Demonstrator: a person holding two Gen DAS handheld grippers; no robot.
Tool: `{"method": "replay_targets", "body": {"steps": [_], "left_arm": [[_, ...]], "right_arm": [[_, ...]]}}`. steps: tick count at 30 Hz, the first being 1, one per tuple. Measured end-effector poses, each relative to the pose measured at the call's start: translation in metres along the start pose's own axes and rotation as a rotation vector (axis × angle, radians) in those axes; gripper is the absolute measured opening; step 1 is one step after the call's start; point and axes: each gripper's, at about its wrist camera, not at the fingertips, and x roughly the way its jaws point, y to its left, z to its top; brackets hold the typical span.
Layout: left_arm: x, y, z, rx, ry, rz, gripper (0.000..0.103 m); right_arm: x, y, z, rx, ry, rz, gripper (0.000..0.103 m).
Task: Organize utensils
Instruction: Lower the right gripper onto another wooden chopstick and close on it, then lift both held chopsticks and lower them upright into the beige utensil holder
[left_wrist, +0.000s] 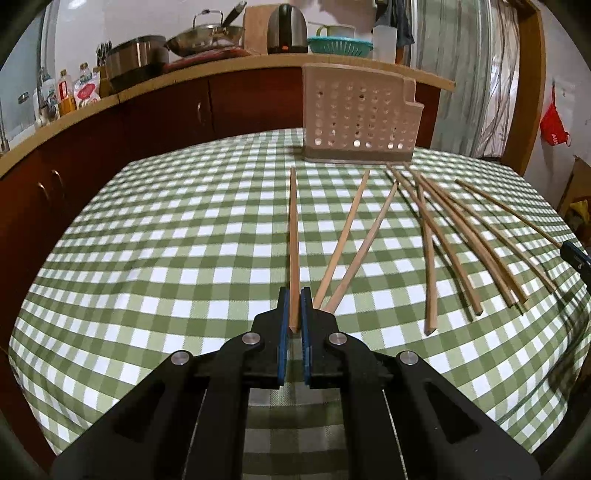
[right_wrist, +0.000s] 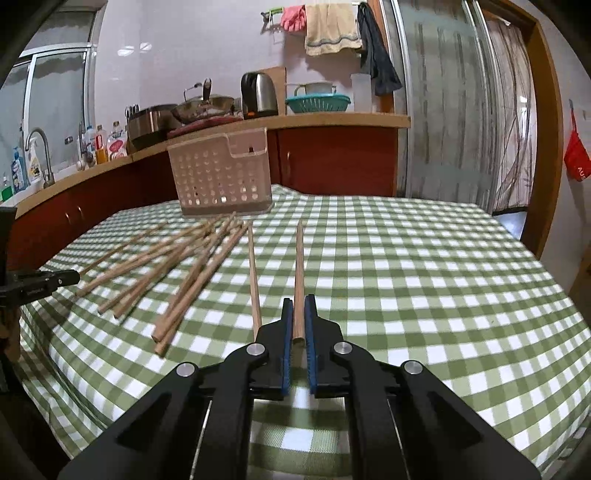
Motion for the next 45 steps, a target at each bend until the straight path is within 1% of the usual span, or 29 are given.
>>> {"method": "replay_targets", "body": {"steps": [10, 16, 21, 25, 31, 34, 37, 45], "left_arm": [[-0.035, -0.004, 0.015, 0.013, -0.142, 0.03, 0.007], [-0.065, -0.002, 0.031, -0.005, -0.242, 0.04, 0.007], [-0.087, 0.002, 0.047, -0.009, -0.298, 0.05, 0.007], [-0.1, 0.007, 0.065, -0.016, -0.311, 0.041, 0.007], [-0.105, 0.012, 0.09, -0.01, -0.303, 0.022, 0.007], [-0.102, 0.013, 0.101, -0.015, -0.292, 0.007, 0.007], [-0.096, 0.015, 0.11, -0.012, -0.292, 0.01, 0.007], [-0.079, 0.019, 0.133, -0.021, -0.311, 0.014, 0.007]], "right_arm": [[-0.022, 0.007, 0.028, -0.019, -0.086, -0.002, 0.007], [-0.039, 0.013, 0.049, -0.034, -0.148, -0.003, 0.007], [-0.051, 0.017, 0.071, -0.043, -0.191, -0.001, 0.007], [-0.054, 0.017, 0.09, -0.028, -0.192, 0.013, 0.007], [-0.039, 0.017, 0.118, -0.023, -0.141, 0.031, 0.007], [-0.029, 0.018, 0.131, -0.032, -0.13, 0.032, 0.007], [-0.019, 0.018, 0.142, -0.033, -0.13, 0.036, 0.007], [0.006, 0.022, 0.158, -0.045, -0.158, 0.031, 0.007]]}}
